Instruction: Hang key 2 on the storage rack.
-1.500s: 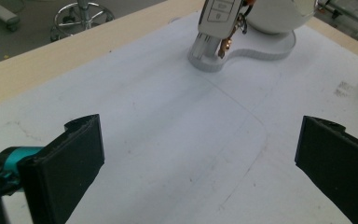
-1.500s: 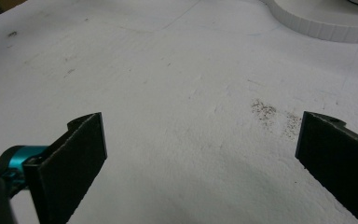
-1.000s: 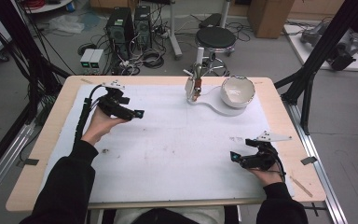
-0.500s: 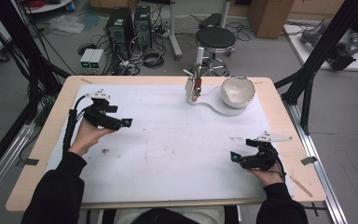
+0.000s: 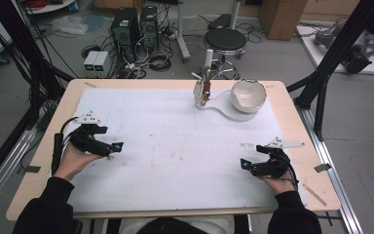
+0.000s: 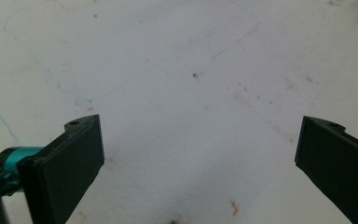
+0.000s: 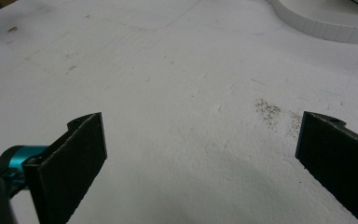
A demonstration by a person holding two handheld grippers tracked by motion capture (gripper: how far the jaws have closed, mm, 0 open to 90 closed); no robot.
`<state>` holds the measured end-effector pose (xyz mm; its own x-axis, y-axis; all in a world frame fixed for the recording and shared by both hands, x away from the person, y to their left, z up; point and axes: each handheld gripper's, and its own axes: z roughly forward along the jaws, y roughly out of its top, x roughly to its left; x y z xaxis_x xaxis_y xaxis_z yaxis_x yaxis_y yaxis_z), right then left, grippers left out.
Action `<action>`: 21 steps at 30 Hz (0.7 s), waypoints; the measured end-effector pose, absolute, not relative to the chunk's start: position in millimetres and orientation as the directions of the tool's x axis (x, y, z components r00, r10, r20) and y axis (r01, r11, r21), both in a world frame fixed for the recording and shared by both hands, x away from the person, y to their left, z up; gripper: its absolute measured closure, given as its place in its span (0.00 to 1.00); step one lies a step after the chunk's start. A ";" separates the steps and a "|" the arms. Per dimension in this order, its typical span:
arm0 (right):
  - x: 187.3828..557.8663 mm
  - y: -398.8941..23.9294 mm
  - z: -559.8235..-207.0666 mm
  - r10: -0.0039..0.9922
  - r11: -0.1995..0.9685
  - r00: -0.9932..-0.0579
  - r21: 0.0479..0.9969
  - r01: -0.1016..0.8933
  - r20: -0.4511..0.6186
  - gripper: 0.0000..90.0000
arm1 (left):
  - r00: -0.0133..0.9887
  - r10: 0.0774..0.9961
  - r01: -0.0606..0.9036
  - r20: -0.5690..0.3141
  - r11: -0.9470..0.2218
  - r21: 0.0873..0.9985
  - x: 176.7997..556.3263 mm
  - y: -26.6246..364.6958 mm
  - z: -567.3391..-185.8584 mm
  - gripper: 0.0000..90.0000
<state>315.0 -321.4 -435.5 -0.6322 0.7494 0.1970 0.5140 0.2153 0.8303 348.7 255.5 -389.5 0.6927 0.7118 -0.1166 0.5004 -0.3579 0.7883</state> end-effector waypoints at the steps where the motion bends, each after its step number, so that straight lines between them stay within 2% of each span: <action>1: 315.0 -321.7 -435.4 0.749 0.216 -0.633 0.831 0.513 0.197 0.01 | 0.689 0.716 0.502 -0.113 -0.360 0.787 344.7 257.6 -391.8 0.02; 13: 315.6 -319.6 -436.1 0.747 0.226 -0.637 0.827 0.515 0.192 0.01 | 0.661 0.745 0.508 -0.087 -0.360 0.782 318.6 273.0 -411.9 0.02; 21: 315.6 -319.5 -436.3 0.746 0.228 -0.637 0.826 0.515 0.191 0.01 | 0.631 0.768 0.533 -0.104 -0.333 0.778 303.9 289.1 -423.2 0.02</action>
